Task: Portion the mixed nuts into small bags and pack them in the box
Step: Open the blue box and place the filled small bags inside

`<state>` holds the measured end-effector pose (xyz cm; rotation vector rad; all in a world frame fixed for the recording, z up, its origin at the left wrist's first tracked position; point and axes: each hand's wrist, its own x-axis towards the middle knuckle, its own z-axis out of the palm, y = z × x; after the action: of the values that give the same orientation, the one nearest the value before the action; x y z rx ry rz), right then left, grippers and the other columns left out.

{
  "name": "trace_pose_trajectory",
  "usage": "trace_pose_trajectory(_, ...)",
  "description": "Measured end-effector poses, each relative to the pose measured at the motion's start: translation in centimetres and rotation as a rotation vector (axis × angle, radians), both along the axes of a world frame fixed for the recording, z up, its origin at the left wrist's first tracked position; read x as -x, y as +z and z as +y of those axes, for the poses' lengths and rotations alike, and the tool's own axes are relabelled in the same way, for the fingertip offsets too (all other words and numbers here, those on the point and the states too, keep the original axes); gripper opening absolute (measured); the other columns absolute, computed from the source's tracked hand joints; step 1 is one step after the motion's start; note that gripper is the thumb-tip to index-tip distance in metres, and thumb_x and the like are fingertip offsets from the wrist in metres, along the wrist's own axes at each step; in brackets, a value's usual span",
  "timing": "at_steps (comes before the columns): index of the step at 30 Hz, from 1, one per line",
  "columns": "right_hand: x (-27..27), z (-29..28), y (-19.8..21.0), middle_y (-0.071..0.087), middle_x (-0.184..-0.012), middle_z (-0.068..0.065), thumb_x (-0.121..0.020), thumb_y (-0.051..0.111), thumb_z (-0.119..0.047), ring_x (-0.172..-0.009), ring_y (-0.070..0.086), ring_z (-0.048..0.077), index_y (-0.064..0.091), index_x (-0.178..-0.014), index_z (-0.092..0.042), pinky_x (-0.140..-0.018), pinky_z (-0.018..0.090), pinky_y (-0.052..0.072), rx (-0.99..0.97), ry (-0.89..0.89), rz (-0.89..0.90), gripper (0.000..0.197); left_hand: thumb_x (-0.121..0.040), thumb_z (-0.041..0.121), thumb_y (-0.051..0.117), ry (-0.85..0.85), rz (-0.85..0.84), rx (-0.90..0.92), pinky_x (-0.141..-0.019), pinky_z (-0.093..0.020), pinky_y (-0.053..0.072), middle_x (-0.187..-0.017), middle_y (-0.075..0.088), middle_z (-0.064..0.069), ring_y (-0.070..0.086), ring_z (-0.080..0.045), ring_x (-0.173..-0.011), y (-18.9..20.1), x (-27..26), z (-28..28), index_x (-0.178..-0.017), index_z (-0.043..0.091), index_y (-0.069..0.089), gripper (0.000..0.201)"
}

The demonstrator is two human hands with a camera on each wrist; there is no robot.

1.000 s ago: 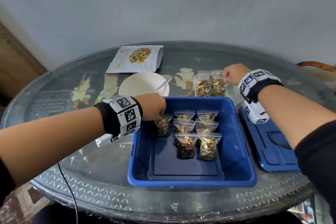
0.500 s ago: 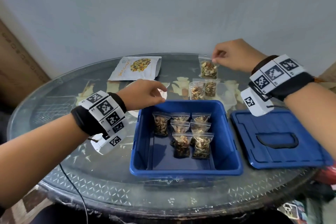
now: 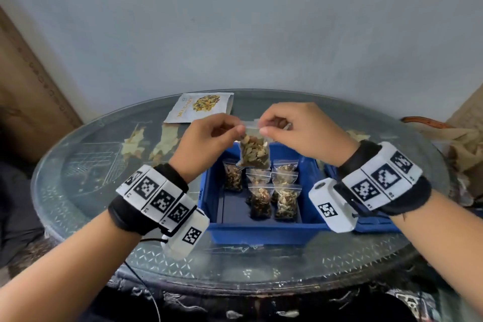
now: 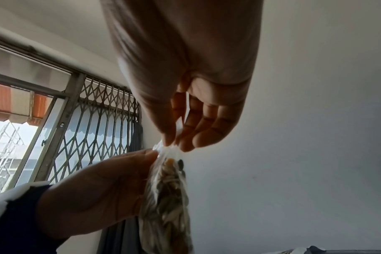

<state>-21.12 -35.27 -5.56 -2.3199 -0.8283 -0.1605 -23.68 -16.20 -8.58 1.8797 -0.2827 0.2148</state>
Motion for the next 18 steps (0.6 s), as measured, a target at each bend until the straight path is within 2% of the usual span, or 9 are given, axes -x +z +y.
trace_pose_trajectory(3, 1.1, 0.2, -1.1, 0.061, -0.080, -0.020, -0.086, 0.065, -0.016, -0.074, 0.055, -0.008, 0.069, -0.090, -0.019, -0.070, 0.005, 0.040, -0.083, -0.024, 0.024, 0.007, -0.086, 0.017, 0.063, 0.030, -0.002, 0.021, -0.080, -0.044, 0.053, -0.078, 0.069, 0.001, 0.064, -0.018, -0.077, -0.8, 1.3, 0.1, -0.080, 0.022, 0.066, 0.008)
trace_pose_trajectory(6, 2.2, 0.6, -2.3, 0.064, -0.079, -0.014, -0.085, 0.066, -0.014, -0.073, 0.059, 0.000, 0.068, -0.088, -0.021, -0.069, 0.011, 0.047, -0.220, -0.055, 0.083, 0.007, -0.086, 0.018, 0.062, 0.088, -0.005, 0.066, -0.079, -0.044, 0.052, -0.072, 0.068, 0.007, 0.063, -0.017, -0.074, -1.9, 2.3, 0.0, -0.076, 0.024, 0.067, 0.012)
trace_pose_trajectory(8, 2.8, 0.8, -3.1, 0.064, -0.076, -0.009, -0.086, 0.065, -0.013, -0.069, 0.060, 0.002, 0.066, -0.084, -0.024, -0.066, 0.016, 0.051, -0.342, -0.073, 0.164, 0.010, -0.087, 0.018, 0.062, 0.123, -0.025, 0.088, -0.077, -0.039, 0.052, -0.070, 0.067, 0.011, 0.061, -0.011, -0.071, -2.6, 2.9, -0.2, -0.076, 0.023, 0.067, 0.013)
trace_pose_trajectory(10, 3.3, 1.0, -3.7, 0.064, -0.073, -0.005, -0.087, 0.063, -0.012, -0.063, 0.059, 0.003, 0.065, -0.083, -0.023, -0.062, 0.018, 0.053, -0.436, -0.095, 0.244, 0.012, -0.087, 0.015, 0.061, 0.148, -0.050, 0.094, -0.072, -0.030, 0.051, -0.066, 0.066, 0.013, 0.060, -0.005, -0.066, -3.1, 3.3, -0.5, -0.076, 0.021, 0.066, 0.013)
trace_pose_trajectory(13, 3.8, 1.2, -4.9, 0.065, -0.076, 0.000, -0.088, 0.063, -0.015, -0.066, 0.060, 0.010, 0.065, -0.086, -0.020, -0.065, 0.023, 0.054, -0.454, -0.114, 0.292, 0.006, -0.088, 0.012, 0.060, 0.182, -0.096, 0.066, -0.065, -0.015, 0.046, -0.062, 0.064, 0.013, 0.057, 0.002, -0.062, -3.8, 3.7, -0.7, -0.075, 0.020, 0.064, 0.016)
trace_pose_trajectory(15, 4.1, 1.4, -5.7, 0.065, -0.076, -0.001, -0.088, 0.062, -0.014, -0.068, 0.061, 0.011, 0.065, -0.086, -0.021, -0.068, 0.025, 0.055, -0.479, -0.124, 0.310, 0.007, -0.089, 0.012, 0.059, 0.183, -0.116, 0.031, -0.064, -0.014, 0.045, -0.064, 0.064, 0.017, 0.057, 0.001, -0.064, -4.1, 3.8, -0.7, -0.074, 0.021, 0.063, 0.018)
trace_pose_trajectory(18, 4.4, 1.6, -6.6, 0.064, -0.071, -0.007, -0.088, 0.061, -0.010, -0.063, 0.059, 0.003, 0.065, -0.084, -0.020, -0.068, 0.021, 0.053, -0.517, -0.173, 0.285, 0.011, -0.090, 0.012, 0.059, 0.162, -0.104, 0.021, -0.065, -0.014, 0.047, -0.066, 0.063, 0.020, 0.058, 0.000, -0.066, -4.4, 3.8, -0.7, -0.075, 0.024, 0.061, 0.019)
